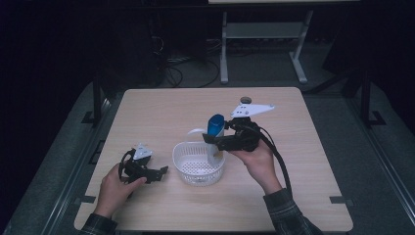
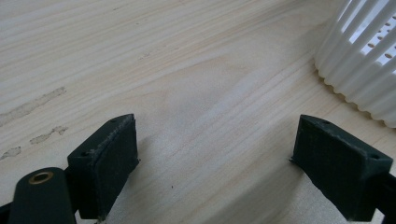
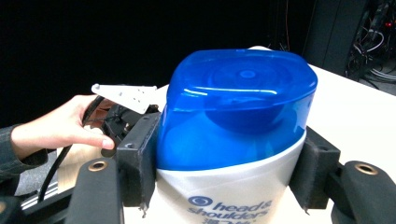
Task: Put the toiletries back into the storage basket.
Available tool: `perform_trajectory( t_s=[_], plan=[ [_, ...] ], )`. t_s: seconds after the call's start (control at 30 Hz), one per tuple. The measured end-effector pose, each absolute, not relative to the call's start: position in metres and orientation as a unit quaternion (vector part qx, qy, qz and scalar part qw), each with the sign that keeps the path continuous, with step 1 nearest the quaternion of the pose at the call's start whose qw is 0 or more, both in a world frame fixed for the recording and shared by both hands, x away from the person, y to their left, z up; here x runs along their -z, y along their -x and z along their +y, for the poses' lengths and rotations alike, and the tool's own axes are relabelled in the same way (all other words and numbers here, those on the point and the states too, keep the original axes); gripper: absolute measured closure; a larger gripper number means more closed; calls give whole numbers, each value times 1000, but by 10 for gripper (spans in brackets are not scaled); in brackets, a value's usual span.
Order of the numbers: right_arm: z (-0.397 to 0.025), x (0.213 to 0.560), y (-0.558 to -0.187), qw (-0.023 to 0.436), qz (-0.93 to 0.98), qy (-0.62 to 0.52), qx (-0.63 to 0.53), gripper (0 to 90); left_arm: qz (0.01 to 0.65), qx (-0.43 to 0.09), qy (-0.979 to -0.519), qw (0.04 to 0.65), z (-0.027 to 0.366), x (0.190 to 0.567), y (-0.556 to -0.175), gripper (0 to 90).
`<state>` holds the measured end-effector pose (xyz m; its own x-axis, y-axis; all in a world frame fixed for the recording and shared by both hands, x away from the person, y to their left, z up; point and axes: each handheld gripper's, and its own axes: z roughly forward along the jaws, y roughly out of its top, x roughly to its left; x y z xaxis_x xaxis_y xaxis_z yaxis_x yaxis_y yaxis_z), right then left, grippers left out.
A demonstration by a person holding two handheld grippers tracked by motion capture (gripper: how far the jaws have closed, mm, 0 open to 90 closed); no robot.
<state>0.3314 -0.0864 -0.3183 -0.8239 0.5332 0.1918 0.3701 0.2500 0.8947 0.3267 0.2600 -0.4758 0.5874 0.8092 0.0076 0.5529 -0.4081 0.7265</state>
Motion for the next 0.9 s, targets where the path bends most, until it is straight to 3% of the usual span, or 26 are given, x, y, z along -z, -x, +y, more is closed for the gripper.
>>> perform_trajectory(
  t_s=[0.9],
  plan=[
    [-79, 357, -335, 66, 805, -290, -514, 351, 416, -183, -818, 352, 260, 476, -327, 130]
  ],
)
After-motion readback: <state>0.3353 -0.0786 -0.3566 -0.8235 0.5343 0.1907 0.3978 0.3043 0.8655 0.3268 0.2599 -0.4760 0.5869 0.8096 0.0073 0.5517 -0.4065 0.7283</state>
